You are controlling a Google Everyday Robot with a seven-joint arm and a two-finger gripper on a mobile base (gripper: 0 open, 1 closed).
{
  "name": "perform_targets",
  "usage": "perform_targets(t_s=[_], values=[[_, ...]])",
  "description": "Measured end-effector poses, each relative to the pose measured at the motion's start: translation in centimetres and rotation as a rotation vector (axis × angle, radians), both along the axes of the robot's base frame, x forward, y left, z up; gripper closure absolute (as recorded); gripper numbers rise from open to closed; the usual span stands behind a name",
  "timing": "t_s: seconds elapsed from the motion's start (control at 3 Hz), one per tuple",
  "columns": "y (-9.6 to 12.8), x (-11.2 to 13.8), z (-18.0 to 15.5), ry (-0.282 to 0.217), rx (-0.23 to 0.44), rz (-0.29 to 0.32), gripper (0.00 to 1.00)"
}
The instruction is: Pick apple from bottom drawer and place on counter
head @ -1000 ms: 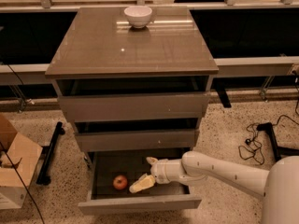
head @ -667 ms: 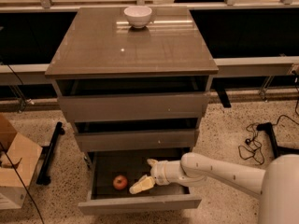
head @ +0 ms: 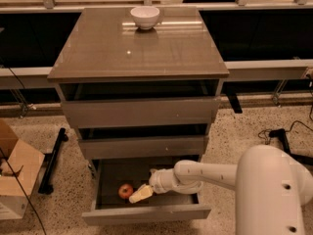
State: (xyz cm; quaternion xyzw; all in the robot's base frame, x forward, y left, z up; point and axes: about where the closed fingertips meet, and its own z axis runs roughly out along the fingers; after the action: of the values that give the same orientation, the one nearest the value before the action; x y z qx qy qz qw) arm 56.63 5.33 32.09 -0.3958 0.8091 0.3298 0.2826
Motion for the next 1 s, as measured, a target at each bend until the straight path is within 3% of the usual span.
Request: perform_targets(t_s=[1.0], values=[[5.6,3.9,-12.1,0.023,-0.062,0.004,0.00]])
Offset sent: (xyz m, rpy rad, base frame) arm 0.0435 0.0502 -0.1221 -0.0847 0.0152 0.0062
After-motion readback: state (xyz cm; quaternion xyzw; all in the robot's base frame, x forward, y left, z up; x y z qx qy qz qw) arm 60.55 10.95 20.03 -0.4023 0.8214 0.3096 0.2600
